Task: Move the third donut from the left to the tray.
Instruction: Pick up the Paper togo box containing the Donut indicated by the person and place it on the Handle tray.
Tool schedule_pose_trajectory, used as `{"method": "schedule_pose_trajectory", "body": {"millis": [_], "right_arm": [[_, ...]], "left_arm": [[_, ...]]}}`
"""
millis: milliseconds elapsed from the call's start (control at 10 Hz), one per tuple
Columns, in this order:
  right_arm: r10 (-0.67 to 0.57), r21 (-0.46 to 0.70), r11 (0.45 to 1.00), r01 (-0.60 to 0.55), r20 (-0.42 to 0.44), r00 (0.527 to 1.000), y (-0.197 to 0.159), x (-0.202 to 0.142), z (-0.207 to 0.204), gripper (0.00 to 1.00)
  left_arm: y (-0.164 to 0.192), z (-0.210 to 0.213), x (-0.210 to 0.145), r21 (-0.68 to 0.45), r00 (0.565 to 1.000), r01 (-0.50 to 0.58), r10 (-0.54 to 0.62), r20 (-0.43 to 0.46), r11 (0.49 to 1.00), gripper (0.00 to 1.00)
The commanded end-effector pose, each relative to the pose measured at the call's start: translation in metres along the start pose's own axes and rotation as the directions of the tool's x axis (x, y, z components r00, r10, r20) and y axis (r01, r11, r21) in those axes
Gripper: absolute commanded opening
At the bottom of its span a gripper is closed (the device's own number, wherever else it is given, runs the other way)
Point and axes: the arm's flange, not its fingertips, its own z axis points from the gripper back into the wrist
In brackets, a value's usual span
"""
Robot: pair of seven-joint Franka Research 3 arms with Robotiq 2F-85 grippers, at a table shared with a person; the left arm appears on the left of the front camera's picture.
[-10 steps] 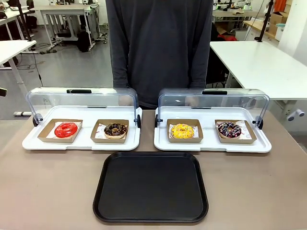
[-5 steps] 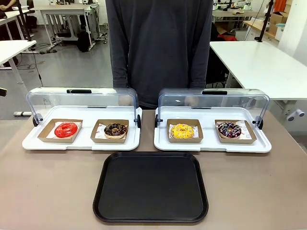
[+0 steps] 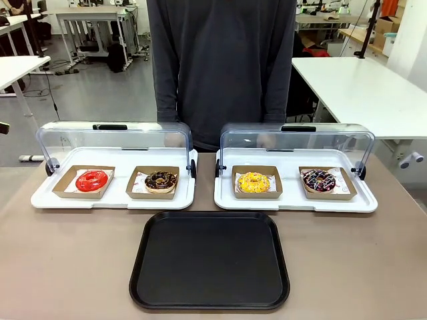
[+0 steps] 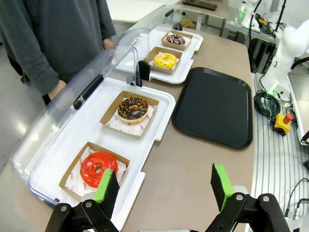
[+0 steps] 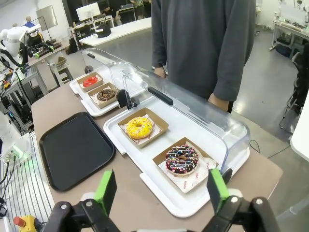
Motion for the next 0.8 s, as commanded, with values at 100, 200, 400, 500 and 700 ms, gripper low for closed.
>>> {"method": "schedule_pose_trajectory", "body": {"millis": [100,200,400,500,700], "right_arm": [[0.028,-0.002,1.000,-0.028,0.026,0.999,-0.0034,0.0016,-0.0013,1.00],[0.028,-0.002,1.000,-0.028,0.026,0.999,-0.0034,0.0016,-0.0013,1.00],[0.028,-0.002,1.000,-0.028,0.026,0.999,-0.0034,0.0016,-0.0013,1.00],[0.028,-0.002,1.000,-0.028,0.026,0.999,-0.0034,0.0016,-0.0013,1.00],[0.028,-0.002,1.000,-0.028,0.026,0.999,-0.0034,0.0016,-0.0013,1.00]], "left_arm": [[0.0009,0.0012,0.0012,-0.004,1.000,0.006,-0.006,0.004,1.000,1.00],[0.0009,0.0012,0.0012,-0.004,1.000,0.006,-0.006,0.004,1.000,1.00],[0.0009,0.0012,0.0012,-0.004,1.000,0.006,-0.006,0.004,1.000,1.00],[0.0009,0.0012,0.0012,-0.004,1.000,0.006,-0.006,0.004,1.000,1.00],[0.0009,0.0012,0.0012,-0.004,1.000,0.006,-0.006,0.004,1.000,1.00]]}}
